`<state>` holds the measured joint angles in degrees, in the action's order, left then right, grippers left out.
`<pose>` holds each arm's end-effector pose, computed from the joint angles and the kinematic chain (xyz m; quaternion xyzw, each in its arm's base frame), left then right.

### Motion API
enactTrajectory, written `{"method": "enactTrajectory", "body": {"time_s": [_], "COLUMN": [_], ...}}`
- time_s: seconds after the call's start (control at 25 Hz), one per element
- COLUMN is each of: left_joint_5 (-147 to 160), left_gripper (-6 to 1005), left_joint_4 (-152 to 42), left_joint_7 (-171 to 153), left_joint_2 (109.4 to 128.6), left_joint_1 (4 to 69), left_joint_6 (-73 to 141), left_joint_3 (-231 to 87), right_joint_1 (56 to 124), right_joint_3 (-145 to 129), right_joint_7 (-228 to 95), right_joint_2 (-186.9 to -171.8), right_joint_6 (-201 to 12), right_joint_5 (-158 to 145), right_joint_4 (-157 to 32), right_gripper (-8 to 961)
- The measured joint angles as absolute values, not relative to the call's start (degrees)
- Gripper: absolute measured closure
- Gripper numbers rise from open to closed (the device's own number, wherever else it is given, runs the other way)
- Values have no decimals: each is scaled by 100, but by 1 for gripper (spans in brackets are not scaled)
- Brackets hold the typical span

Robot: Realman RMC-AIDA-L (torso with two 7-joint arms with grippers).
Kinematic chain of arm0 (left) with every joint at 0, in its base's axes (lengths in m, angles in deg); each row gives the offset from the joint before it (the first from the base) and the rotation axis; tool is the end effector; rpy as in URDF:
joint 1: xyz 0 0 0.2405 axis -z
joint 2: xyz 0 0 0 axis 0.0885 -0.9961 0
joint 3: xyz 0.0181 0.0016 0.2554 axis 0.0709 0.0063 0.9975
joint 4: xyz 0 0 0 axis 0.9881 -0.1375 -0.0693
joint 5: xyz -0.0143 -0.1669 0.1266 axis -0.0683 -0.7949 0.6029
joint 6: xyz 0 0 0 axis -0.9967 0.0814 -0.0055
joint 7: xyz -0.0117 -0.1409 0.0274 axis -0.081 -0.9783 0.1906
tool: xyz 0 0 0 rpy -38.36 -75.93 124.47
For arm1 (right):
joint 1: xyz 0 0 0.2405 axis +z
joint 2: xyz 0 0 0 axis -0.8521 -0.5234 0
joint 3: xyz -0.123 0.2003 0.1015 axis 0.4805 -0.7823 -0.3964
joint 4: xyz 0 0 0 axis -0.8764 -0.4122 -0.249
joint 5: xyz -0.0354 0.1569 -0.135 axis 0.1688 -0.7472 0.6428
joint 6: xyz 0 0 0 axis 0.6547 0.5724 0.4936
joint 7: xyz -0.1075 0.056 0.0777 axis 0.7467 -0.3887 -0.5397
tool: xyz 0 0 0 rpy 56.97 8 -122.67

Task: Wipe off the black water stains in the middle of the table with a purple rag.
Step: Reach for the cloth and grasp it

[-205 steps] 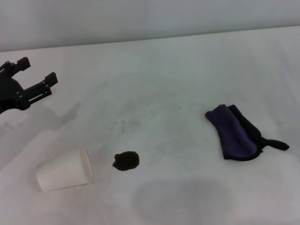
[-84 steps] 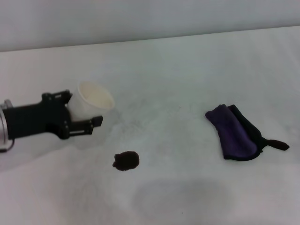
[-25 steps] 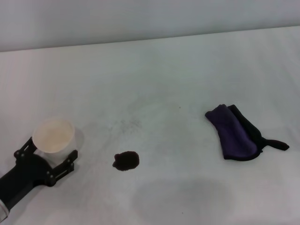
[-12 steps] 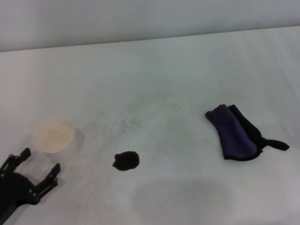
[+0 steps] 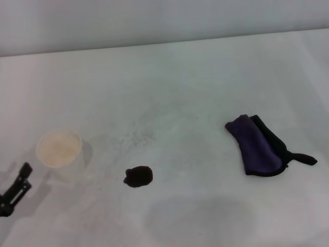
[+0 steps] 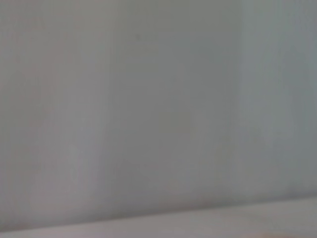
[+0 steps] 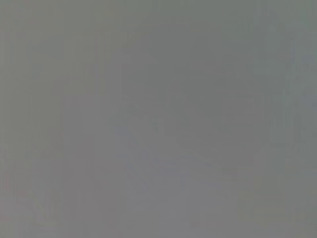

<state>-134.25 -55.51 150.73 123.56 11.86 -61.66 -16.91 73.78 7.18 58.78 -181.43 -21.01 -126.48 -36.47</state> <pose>-0.3648 0.1842 -0.0327 -0.7789 -0.2359 -0.3201 0.4850 0.4095 0.2982 0.1327 -0.6564 0.3202 0.3108 0.6083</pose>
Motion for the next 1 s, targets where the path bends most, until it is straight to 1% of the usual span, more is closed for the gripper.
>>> {"method": "enactTrajectory", "body": {"time_s": [0.2,0.44,0.64,0.76,0.92,1.0], "left_joint_5": [-14035,-14714,-14994,-15065,-15159,-15171], "left_gripper": [120,120,119,119,119,119], "left_joint_4": [-5378,-5464,-5489,-5512,-5621,-5753], "left_joint_7": [15168,15222,15222,15207,15178,15177], "left_joint_2": [12334,12312,12306,12294,12280,12272], "left_joint_1": [922,786,1066,1335,1596,1668], "left_joint_6": [-6470,-6380,-6336,-6287,-6231,-6205], "left_joint_3": [-1692,-1692,-1692,-1691,-1691,-1691], "right_joint_1": [7191,7224,7507,7782,8186,8286], "right_joint_3": [933,1123,1550,1911,2762,3384], "right_joint_7": [3531,774,-724,-1418,-2476,-2954], "right_joint_2": [-18113,-18071,-18066,-18087,-18138,-18160], "right_joint_6": [-2209,-1524,-478,222,914,991], "right_joint_5": [-11663,-9173,-7560,-6765,-5699,-5424], "right_joint_4": [-2555,-461,959,1550,1903,1957], "right_gripper": [101,99,113,112,112,112]}}
